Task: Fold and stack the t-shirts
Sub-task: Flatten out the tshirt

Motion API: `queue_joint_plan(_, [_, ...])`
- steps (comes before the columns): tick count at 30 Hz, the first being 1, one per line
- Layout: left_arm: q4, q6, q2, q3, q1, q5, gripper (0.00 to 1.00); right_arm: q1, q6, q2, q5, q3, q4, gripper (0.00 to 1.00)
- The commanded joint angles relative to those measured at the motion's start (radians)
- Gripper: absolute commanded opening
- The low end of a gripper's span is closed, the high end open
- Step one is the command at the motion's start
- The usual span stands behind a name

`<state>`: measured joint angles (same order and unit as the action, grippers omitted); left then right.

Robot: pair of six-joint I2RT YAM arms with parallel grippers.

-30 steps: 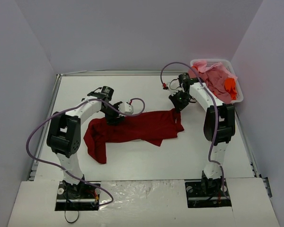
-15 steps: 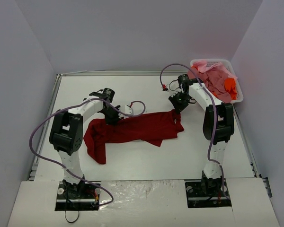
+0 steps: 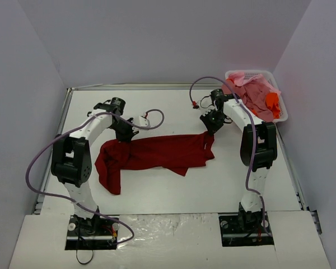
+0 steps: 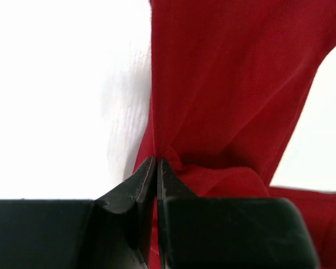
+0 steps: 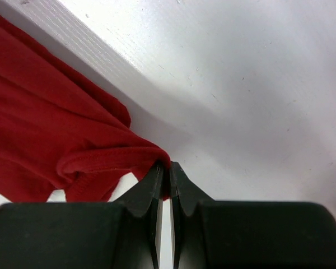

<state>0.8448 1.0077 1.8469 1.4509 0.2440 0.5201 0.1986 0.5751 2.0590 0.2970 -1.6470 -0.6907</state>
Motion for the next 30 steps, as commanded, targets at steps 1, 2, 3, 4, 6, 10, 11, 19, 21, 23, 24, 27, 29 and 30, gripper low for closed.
queue_joint_plan(1, [0.071,-0.009,-0.103,0.009,-0.034,-0.008,0.02,-0.013,0.009,-0.051,-0.032,0.015,-0.032,0.00])
queue_joint_plan(2, [0.083,-0.014,-0.115,0.011,-0.046,-0.005,0.03,-0.016,0.009,-0.053,-0.033,0.016,-0.030,0.00])
queue_joint_plan(3, [0.088,-0.014,-0.120,0.012,-0.051,0.001,0.02,-0.016,0.011,-0.056,-0.035,0.018,-0.030,0.00])
queue_joint_plan(4, [0.092,-0.017,-0.126,0.011,-0.057,0.006,0.03,-0.018,0.011,-0.056,-0.035,0.021,-0.029,0.00])
queue_joint_plan(6, [0.094,-0.024,-0.141,0.003,-0.069,0.011,0.03,-0.022,0.011,-0.059,-0.039,0.024,-0.026,0.00])
queue_joint_plan(10, [0.100,-0.023,-0.161,-0.017,-0.077,0.015,0.05,-0.022,0.008,-0.060,-0.038,0.030,-0.026,0.00])
queue_joint_plan(11, [0.099,-0.026,-0.167,-0.021,-0.078,0.015,0.06,-0.022,0.009,-0.060,-0.039,0.030,-0.024,0.00])
queue_joint_plan(19, [0.111,-0.026,-0.173,-0.032,-0.098,0.031,0.02,-0.028,0.009,-0.062,-0.045,0.032,-0.021,0.00])
queue_joint_plan(21, [0.053,-0.096,-0.175,-0.035,-0.103,0.008,0.02,-0.030,0.009,-0.059,-0.051,0.032,-0.021,0.00])
queue_joint_plan(23, [-0.001,-0.165,-0.183,-0.037,-0.120,-0.006,0.02,-0.031,0.006,-0.062,-0.055,0.030,-0.023,0.00])
queue_joint_plan(24, [-0.077,-0.213,-0.189,-0.038,-0.130,-0.035,0.02,-0.031,0.006,-0.063,-0.053,0.027,-0.021,0.00])
queue_joint_plan(27, [-0.246,-0.401,-0.230,-0.066,-0.166,-0.161,0.02,-0.033,0.002,-0.079,-0.055,0.018,-0.021,0.00])
queue_joint_plan(29, [-0.311,-0.486,-0.290,-0.086,-0.195,-0.207,0.02,-0.036,0.000,-0.092,-0.059,0.013,-0.021,0.00])
queue_joint_plan(30, [-0.376,-0.520,-0.310,-0.108,-0.202,-0.247,0.02,-0.037,0.000,-0.097,-0.062,0.010,-0.023,0.00])
